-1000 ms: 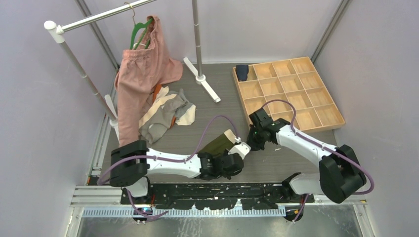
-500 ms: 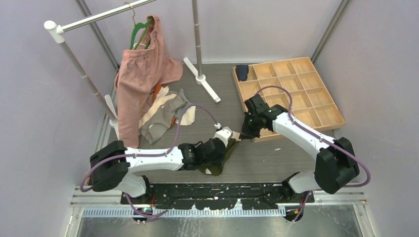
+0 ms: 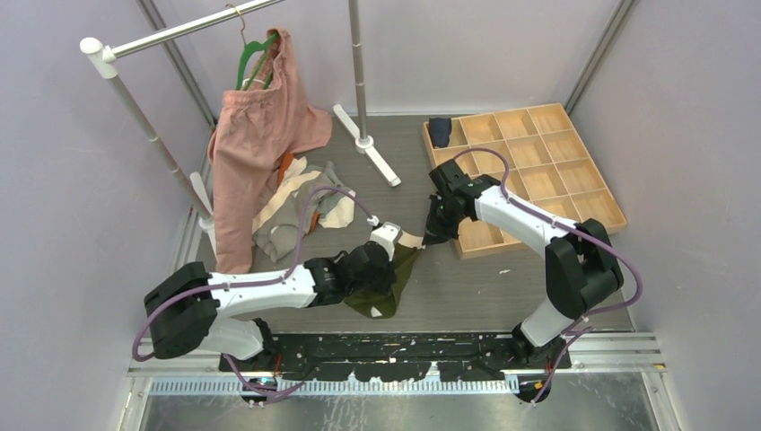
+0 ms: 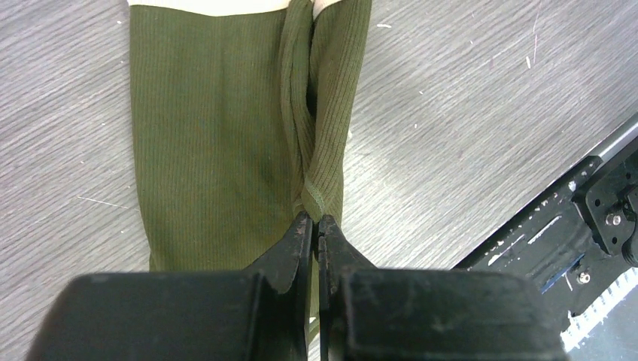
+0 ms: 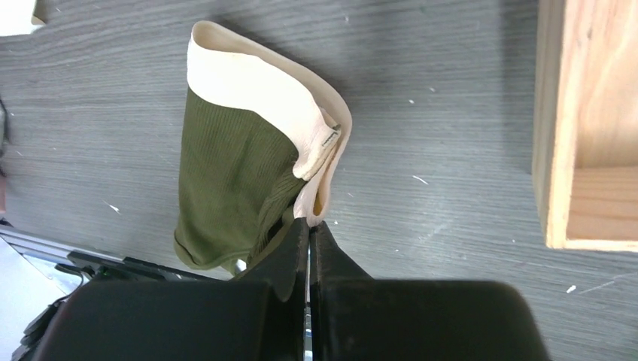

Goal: Roll the underwear
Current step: Fold the underwear at the center of the board.

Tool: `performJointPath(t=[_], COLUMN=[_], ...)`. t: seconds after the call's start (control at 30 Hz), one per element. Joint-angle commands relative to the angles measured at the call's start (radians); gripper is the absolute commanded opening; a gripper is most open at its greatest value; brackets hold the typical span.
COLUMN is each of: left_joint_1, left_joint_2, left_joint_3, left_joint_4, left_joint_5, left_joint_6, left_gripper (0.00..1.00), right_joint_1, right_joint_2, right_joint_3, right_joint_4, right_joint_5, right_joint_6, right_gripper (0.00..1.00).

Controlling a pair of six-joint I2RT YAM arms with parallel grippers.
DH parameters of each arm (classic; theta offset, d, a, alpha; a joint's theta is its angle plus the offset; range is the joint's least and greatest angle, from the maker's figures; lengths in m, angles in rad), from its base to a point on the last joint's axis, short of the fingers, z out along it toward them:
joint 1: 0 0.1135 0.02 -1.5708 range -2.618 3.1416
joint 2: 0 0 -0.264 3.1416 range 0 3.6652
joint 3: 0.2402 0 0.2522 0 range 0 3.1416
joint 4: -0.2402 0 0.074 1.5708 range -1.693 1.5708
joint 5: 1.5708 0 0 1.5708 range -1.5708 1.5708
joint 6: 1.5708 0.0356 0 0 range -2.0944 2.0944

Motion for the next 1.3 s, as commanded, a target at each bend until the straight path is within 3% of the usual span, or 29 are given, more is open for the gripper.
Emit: performJointPath(t=[0.0,0.63,1.27], left_joint_1=[0.025,0.068,0.070], left_joint_2=[-0.038,-0.163,-0.136], left_joint_3=[-0.020,-0.217,-0.329], left_joint_4=[0.042,0.106,0.126], left_joint_5=[0.017,-0.083,-0.147], left_joint_6=[0.001,-0.078,-0.165], left_gripper=[0.01,0.01,0.01], right_joint_1=[0.000,0.061,0.155], right_joint_2=[0.038,0.185,0.330], right_joint_3=[0.089,0.261,0.450], right_joint_4=[0.022,-0.006,-0.030], right_joint_5=[-0.025,-0.060,-0.052], right_joint_6=[-0.013,-0.013,-0.011], right_gripper=[0.01,0.03,0.03])
